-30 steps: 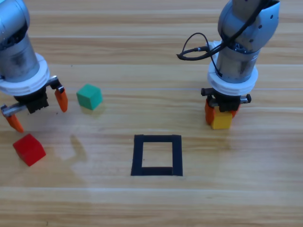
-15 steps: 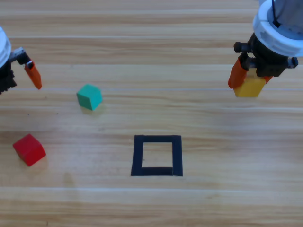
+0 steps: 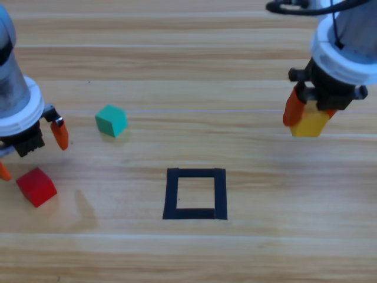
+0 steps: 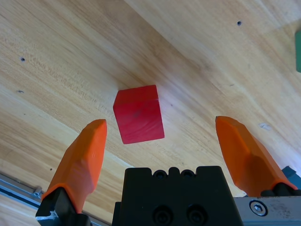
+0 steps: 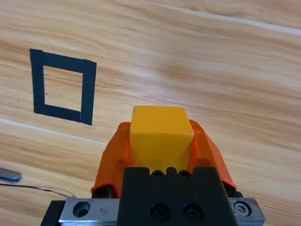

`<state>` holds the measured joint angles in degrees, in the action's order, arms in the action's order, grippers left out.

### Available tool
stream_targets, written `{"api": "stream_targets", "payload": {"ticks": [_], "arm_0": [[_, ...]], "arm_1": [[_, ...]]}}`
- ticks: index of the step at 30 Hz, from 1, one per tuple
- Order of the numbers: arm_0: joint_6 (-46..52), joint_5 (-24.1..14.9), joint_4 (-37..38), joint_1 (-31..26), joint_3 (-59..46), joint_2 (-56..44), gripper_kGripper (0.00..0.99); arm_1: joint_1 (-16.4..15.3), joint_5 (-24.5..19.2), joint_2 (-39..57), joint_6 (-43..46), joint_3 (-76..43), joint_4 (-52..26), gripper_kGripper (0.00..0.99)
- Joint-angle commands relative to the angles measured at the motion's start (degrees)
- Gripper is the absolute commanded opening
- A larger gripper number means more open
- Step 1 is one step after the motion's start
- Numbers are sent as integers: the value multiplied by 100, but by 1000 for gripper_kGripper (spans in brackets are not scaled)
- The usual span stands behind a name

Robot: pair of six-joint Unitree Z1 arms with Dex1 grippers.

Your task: Stack the blocks in the rectangular block: red at the bottom, yellow in the middle, green on top

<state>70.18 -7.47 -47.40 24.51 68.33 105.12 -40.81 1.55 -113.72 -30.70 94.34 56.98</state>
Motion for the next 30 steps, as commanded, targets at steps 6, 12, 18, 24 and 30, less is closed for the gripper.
{"api": "stream_targets", "payload": {"ticks": [6, 12, 18, 24, 30], "arm_0": [[215, 184, 442, 98, -443, 307, 990], [426, 254, 582, 89, -540, 474, 990], [540, 351, 670, 89, -628, 606, 988], [531, 378, 978, 28, -848, 676, 957], [435, 378, 1127, -157, -997, 650, 830]], "arm_1": [[-129, -32, -616, 3, -56, 50, 0], [-129, -67, -651, 3, -47, 50, 0], [-129, -103, -651, 3, -47, 50, 0], [-129, -138, -651, 3, -56, 50, 0], [-129, -155, -651, 3, -56, 50, 0]]}}
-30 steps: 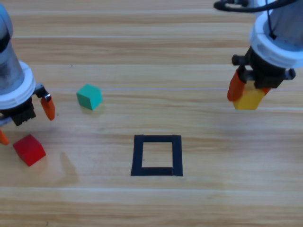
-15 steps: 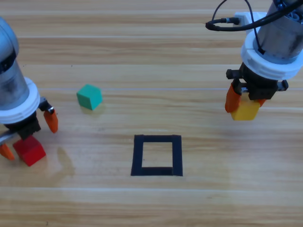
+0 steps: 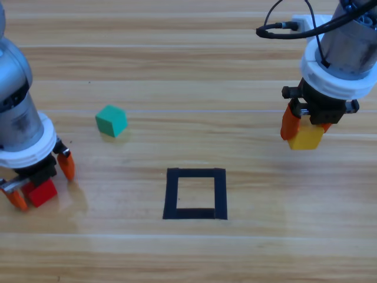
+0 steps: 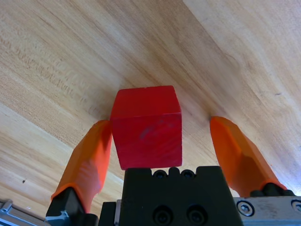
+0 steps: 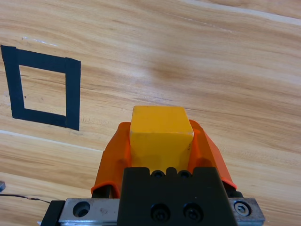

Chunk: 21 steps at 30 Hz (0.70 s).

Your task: Stack the blocks in the rectangular block: red at the bottom, yellow in the middle, green on top

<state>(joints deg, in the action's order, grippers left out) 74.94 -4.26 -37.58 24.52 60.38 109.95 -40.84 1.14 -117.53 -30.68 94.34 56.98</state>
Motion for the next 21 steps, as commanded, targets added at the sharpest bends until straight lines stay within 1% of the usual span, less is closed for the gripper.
{"api": "stream_targets", "payload": {"ticks": [1, 5, 6, 10, 13, 14, 15, 16, 18, 20, 21], "arm_0": [[-68, 57, 172, -194, -228, 149, 815], [-270, 66, 304, -325, -290, 158, 721], [-349, 66, 313, -369, -299, 167, 680], [-744, 84, 331, -536, -299, 158, 463], [-1351, 154, 410, -615, -264, 132, 221], [-1676, 233, 462, -642, -246, 149, 140], [-2001, 321, 489, -651, -211, 167, 81], [-2309, 461, 585, -651, -211, 158, 61], [-2933, 795, 735, -651, -176, 167, 61], [-3311, 927, 832, -554, -114, 167, 57], [-3539, 1112, 849, -484, -88, 176, 44]], "arm_1": [[-126, -123, -271, 1, -56, 50, 0], [-126, -149, -271, 1, -56, 50, 0], [-126, -158, -271, 1, -56, 50, 0], [-126, -185, -271, 1, -56, 41, 0], [-126, -202, -271, 1, -47, 50, 0], [-126, -202, -271, 1, -47, 50, 0], [-126, -211, -271, 1, -47, 50, 0], [-126, -220, -271, -8, -47, 50, 0], [-126, -237, -262, -8, -47, 50, 0], [-126, -255, -262, -17, -47, 50, 0], [-126, -281, -253, -25, -47, 50, 0]]}}
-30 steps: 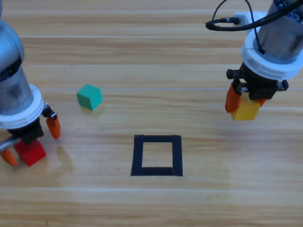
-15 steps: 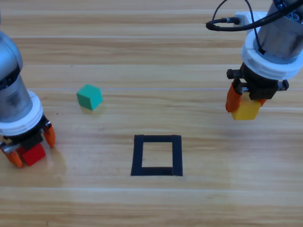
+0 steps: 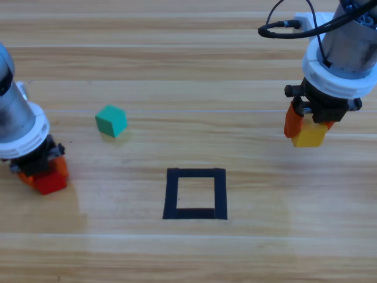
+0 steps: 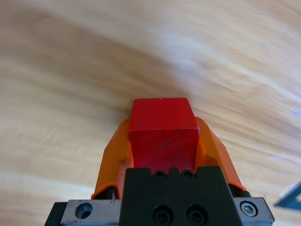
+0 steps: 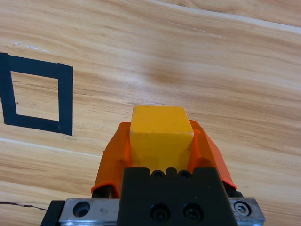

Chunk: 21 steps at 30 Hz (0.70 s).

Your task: Stack the blocks in the rectangular block: red at the bottom, yellow in the middle, green on top

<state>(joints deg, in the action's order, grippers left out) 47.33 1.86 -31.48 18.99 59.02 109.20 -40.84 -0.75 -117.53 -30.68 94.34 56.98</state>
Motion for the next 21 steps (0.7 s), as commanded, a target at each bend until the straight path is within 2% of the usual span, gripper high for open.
{"api": "stream_targets", "payload": {"ticks": [1, 4, 8, 11, 14, 21], "arm_0": [[-901, 587, 248, 175, 109, 295, 46], [-1191, 535, -34, 746, 646, 541, 41], [-1411, 34, -1150, 1573, 1990, 1156, 17], [-1666, -116, -1906, 1977, 2878, 1570, 0], [-1710, -274, -2292, 2179, 3335, 1807, 0], [-1402, -423, -2442, 2276, 3396, 1622, 0]], "arm_1": [[-126, -92, -253, -34, -47, 50, 0], [-126, -101, -227, -52, -56, 50, 0], [-126, -110, -209, -69, -65, 50, 0], [-126, -119, -209, -78, -65, 50, 0], [-126, -119, -209, -87, -65, 50, 0], [-126, -110, -209, -87, -56, 50, 0]]}}
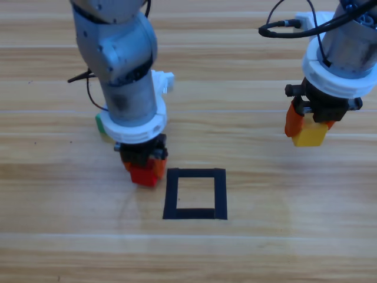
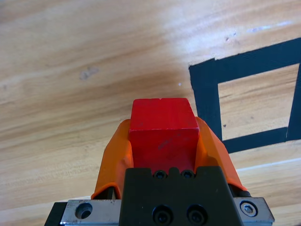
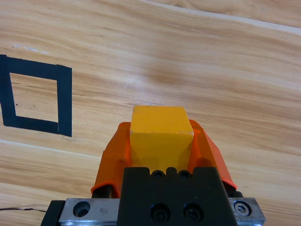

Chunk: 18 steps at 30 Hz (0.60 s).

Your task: Stack the blocks in the rectangular block: red at the bottom, yellow in the middle, green on top

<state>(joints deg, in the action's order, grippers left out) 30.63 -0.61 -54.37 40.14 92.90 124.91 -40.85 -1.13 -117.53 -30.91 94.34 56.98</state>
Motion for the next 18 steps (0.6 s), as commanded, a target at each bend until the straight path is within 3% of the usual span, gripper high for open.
{"api": "stream_targets", "payload": {"ticks": [1, 10, 18], "arm_0": [[383, -229, -161, 160, 0, 33, 0], [1877, -106, -135, 169, -264, -283, 0], [2246, -27, -196, 477, 26, -257, 0]], "arm_1": [[-125, -72, -209, -64, -56, 41, 0], [-125, -72, -218, -55, -47, 50, 0], [-125, -72, -227, -55, -47, 50, 0]]}}
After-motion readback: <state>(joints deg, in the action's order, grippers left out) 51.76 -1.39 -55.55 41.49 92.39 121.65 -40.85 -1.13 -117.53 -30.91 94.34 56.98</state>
